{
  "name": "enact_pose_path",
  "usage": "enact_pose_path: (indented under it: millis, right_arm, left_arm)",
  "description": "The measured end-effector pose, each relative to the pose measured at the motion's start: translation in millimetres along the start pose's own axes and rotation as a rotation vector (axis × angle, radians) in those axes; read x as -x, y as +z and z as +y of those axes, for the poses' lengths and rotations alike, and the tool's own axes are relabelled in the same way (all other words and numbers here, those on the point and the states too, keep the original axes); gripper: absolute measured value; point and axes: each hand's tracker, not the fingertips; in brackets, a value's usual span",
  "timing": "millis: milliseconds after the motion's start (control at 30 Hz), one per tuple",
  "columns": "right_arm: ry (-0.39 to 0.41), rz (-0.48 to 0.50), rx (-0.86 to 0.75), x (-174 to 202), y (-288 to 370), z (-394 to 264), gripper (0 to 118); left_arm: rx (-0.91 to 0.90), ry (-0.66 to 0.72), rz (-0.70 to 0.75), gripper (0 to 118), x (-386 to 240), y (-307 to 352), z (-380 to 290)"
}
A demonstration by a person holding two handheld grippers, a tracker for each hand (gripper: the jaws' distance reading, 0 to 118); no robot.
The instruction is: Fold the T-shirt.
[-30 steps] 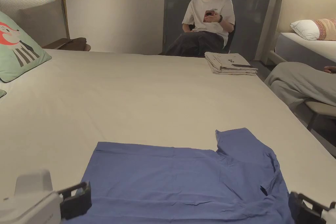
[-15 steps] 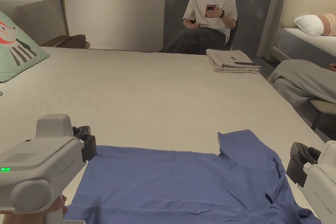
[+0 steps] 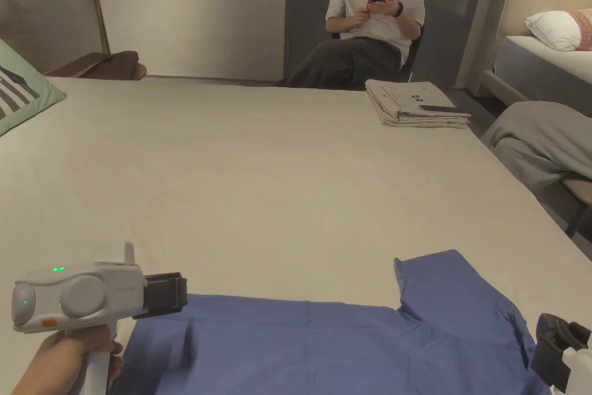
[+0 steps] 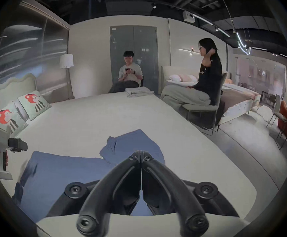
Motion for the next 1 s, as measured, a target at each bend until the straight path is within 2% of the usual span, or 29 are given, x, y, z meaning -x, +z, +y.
enact_pose_path:
  millis: [100,133,200,267,300,367,400,433,500,700,767,800,833,867,900,1000]
  right_arm:
    - [0.007,-0.012,0.036,0.5,-16.9,-2.6,0]
    - [0.005,-0.014,0.045,-0.3,-22.6,-3.1,0]
    - [0.000,-0.021,0.066,-3.1,-33.1,-4.9,0]
    - [-0.001,-0.033,0.082,-6.1,-44.3,-5.5,1]
    - [-0.003,-0.045,0.093,-7.9,-49.3,-6.2,8]
    - [-0.015,-0.063,0.143,-13.0,-64.4,-5.1,70]
    - [-0.014,-0.066,0.189,-16.7,-75.8,-5.1,88]
    - [-0.019,-0.066,0.224,-20.0,-86.0,-5.7,91]
    - [-0.021,-0.069,0.283,-25.4,-104.7,-4.8,90]
    - [-0.029,-0.107,0.449,-38.6,-162.9,-12.1,88]
    - [-0.067,-0.088,0.465,-43.1,-171.9,-12.6,66]
    - [-0.075,-0.079,0.458,-44.5,-171.5,-11.1,48]
    - [-0.073,-0.072,0.449,-45.4,-168.2,-9.1,24]
    - [-0.074,-0.067,0.436,-45.8,-164.9,-7.0,7]
    - [-0.076,-0.062,0.419,-47.5,-159.2,-3.8,3]
    - [-0.077,-0.020,0.369,-54.4,-140.8,5.1,2]
  left_arm:
    - [0.076,0.015,0.022,106,0.3,-32.6,-2.3]
    - [0.093,0.011,0.028,102,-1.5,-38.8,-5.6]
    - [0.108,-0.010,0.040,81,-7.5,-48.1,-11.4]
    - [0.088,-0.088,0.121,74,-16.2,-47.7,-18.8]
    - [0.057,-0.122,0.106,64,-21.5,-43.7,-21.5]
    - [0.039,-0.151,0.115,29,-30.3,-36.9,-23.7]
    - [0.031,-0.154,0.125,11,-32.9,-33.3,-24.8]
    - [0.024,-0.165,0.134,3,-35.6,-31.9,-25.5]
    - [0.010,-0.149,0.081,3,-36.1,-27.2,-25.5]
    - [-0.012,-0.139,0.084,3,-36.1,-18.6,-21.1]
    - [-0.013,-0.129,0.085,3,-34.0,-16.2,-19.1]
    - [-0.015,-0.124,0.088,3,-32.0,-14.8,-16.8]
    - [-0.015,-0.118,0.086,3,-29.9,-13.1,-15.1]
    - [-0.016,-0.108,0.082,3,-28.1,-11.4,-13.5]
    - [-0.017,-0.090,0.073,3,-26.1,-9.5,-11.5]
    - [-0.029,-0.075,0.065,3,-24.6,-1.2,-8.0]
